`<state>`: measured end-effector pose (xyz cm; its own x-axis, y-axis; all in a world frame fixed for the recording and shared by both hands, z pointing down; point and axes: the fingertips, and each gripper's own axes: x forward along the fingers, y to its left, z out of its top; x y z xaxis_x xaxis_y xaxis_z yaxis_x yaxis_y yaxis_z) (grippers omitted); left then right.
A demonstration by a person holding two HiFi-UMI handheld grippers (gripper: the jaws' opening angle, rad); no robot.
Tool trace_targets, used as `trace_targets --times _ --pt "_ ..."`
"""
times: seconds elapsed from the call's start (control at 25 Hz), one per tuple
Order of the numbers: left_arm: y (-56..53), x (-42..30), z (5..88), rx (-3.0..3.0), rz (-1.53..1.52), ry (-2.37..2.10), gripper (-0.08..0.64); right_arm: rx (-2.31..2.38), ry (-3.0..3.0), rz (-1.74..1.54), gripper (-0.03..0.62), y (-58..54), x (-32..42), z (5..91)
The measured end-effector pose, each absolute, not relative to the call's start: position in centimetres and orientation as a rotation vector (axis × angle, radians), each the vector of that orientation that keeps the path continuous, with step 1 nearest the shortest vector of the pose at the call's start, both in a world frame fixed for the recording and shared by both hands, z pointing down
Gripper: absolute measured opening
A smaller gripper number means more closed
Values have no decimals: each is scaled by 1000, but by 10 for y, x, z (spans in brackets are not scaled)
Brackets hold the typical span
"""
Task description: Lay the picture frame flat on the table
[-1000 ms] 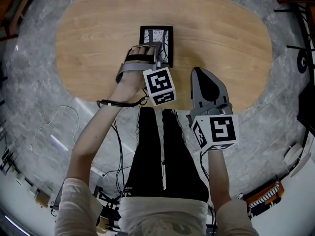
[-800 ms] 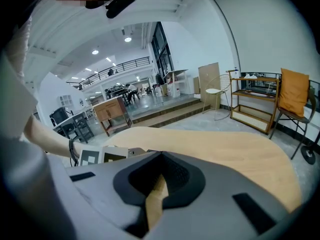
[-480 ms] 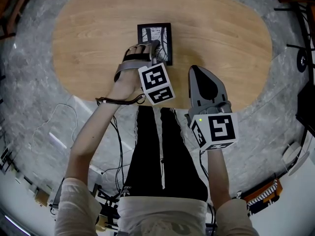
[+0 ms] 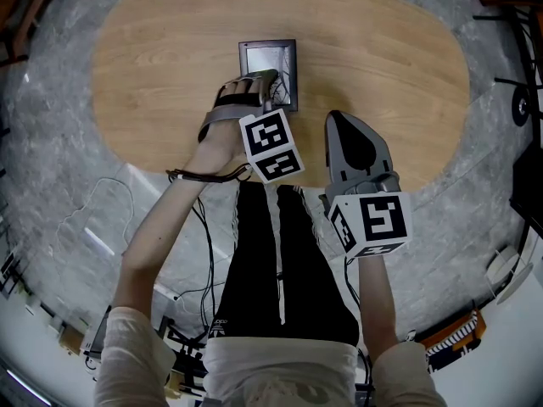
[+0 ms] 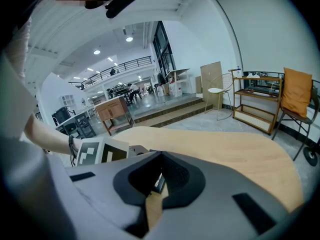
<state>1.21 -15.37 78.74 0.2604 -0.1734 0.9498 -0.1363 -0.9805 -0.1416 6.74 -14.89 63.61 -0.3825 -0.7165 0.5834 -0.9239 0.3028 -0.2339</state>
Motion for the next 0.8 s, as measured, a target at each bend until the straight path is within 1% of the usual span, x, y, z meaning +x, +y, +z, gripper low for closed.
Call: trace_targets --times 0.2,0.36,0.4,0.44,0.56,0.6,0.64,0.8 --pt "-177 11 749 -2608 -1819 515 399 1489 -2218 720 8 -162 68 613" --pt "-209 9 680 -2833 -1653 795 386 1574 -2251 629 8 -191 68 557" --pt "-220 7 653 -2873 -1580 903 319 1600 -2259 600 8 -199 68 537" --pt "-229 4 624 -2895 -1497 1020 206 1627 -2267 570 8 -206 68 515" --pt "-249 -5 525 -2907 -1225 1312 48 1713 -2298 484 8 -219 72 440" --pt "-256 -6 489 -2904 -1119 1379 21 1748 -2313 445 8 -223 74 413" --pt "-261 -6 453 -2905 -1005 1431 11 1785 -2330 401 8 -227 77 386" --pt "-247 -10 311 -2965 -510 1615 11 1899 -2361 249 8 -213 84 279"
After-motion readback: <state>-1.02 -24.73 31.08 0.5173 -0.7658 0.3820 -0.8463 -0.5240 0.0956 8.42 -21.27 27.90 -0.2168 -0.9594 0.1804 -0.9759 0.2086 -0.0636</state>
